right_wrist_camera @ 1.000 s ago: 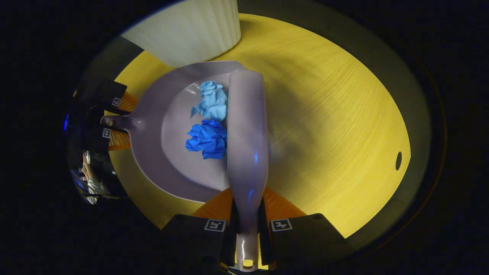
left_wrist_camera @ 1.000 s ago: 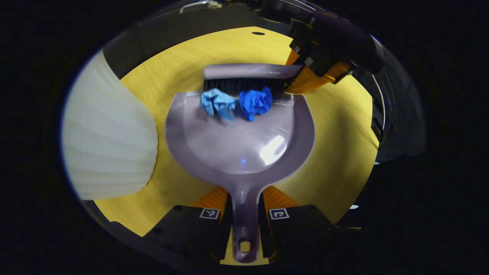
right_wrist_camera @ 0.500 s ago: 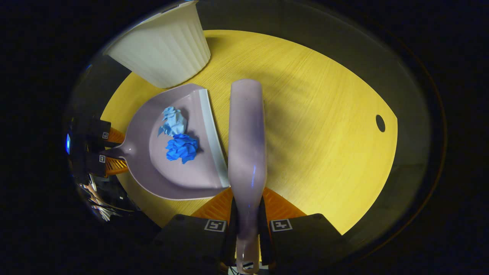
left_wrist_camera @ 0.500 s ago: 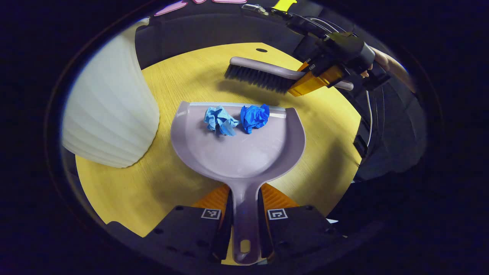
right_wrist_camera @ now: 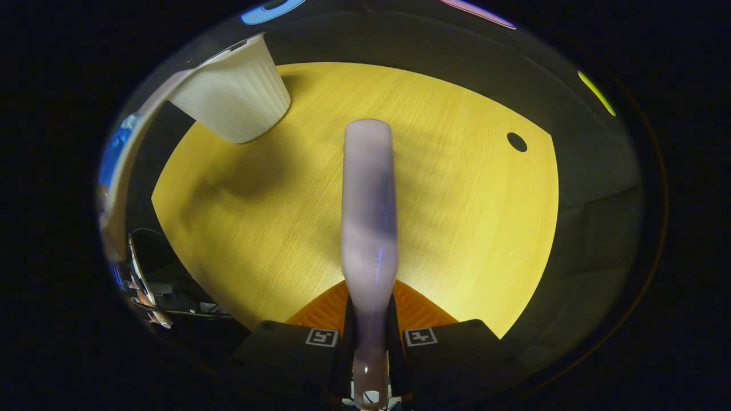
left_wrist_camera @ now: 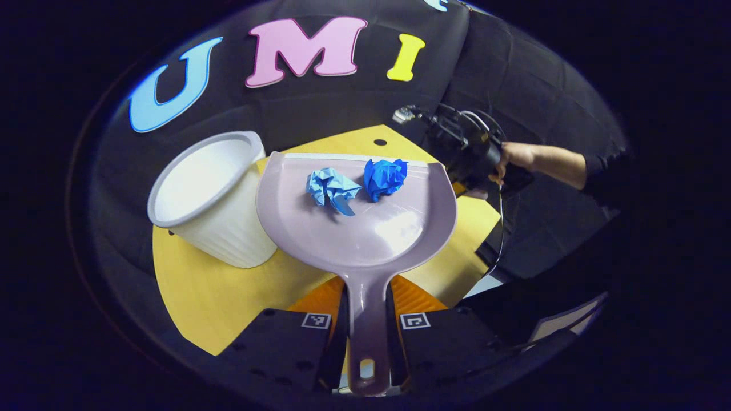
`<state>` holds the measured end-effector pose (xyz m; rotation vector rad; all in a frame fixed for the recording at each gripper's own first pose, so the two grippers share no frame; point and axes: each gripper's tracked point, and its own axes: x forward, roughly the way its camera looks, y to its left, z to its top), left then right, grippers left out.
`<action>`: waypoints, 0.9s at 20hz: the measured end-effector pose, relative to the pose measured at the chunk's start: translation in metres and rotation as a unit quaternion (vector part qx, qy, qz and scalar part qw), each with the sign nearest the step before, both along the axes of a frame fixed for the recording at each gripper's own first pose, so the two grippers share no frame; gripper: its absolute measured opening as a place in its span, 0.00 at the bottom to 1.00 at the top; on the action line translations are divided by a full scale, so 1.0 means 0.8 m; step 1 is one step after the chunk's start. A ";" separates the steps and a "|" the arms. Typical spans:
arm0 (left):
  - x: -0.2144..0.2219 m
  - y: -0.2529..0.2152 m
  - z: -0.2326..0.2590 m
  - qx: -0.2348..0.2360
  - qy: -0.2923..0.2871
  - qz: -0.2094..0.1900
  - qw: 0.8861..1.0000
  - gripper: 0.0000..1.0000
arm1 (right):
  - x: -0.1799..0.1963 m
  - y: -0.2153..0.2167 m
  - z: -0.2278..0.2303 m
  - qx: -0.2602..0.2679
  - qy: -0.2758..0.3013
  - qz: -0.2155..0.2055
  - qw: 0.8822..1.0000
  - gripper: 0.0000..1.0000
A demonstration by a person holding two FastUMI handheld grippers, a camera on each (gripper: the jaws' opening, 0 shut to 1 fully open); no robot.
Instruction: Pick up the small broom and dustpan from the desktop, sweep the trash into the dustpan with the broom, and then empty the trash into the garbage bin.
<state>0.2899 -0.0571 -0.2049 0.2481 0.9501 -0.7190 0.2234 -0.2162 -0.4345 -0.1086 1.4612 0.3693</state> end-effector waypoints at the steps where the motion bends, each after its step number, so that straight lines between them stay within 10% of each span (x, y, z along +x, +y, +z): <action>1: 0.008 0.013 0.019 0.002 -0.012 0.015 1.000 0.28 | 0.001 0.001 -0.001 0.005 -0.003 -0.006 1.000 0.28; 8: 0.119 0.159 0.106 0.130 -0.064 0.123 0.982 0.28 | -0.010 0.008 -0.012 0.063 -0.002 -0.071 0.995 0.28; 18: 0.232 0.235 0.064 0.314 0.014 0.090 0.945 0.28 | -0.002 0.014 -0.009 0.099 0.007 -0.149 0.984 0.28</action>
